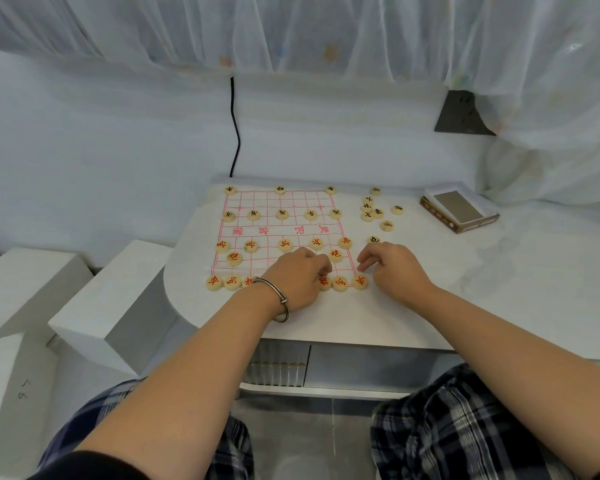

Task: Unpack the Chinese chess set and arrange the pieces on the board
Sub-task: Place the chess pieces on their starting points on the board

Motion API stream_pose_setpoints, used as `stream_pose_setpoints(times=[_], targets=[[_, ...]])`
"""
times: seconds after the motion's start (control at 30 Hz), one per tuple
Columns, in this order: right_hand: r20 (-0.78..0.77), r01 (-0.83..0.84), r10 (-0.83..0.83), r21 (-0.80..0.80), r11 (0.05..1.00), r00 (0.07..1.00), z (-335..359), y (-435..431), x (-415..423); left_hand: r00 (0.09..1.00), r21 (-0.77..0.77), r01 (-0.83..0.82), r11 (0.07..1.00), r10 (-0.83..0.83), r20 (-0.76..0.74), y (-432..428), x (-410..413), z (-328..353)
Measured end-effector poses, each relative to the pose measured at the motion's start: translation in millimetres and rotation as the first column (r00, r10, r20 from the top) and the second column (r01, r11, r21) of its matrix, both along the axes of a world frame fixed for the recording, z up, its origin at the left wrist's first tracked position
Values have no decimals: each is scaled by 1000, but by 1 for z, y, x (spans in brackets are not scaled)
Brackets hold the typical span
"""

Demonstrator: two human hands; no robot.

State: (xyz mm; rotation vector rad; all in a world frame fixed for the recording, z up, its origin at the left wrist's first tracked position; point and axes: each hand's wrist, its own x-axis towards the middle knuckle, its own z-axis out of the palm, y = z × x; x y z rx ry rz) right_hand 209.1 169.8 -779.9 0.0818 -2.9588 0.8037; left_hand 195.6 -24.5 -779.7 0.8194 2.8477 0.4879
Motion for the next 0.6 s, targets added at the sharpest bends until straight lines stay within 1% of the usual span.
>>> stream_pose_setpoints(times=[0.2,0.4,0.5,0.6], targets=[[-7,4,-4,48,999,1000,1,-1,0,1000,26,-6,1000,6,19,4,2,0],[-33,12,-8,131,991,999,2,-1,1,1000,24,13,1000,-13,14,8,5,-3],[-89,23,-10,156,987,996,0,-3,0,1000,45,10,999,-10,-15,7,8,-3],[-168,25,-1,139,990,986,-1,-14,-3,998,90,-38,995,43,-47,-4,7,-1]])
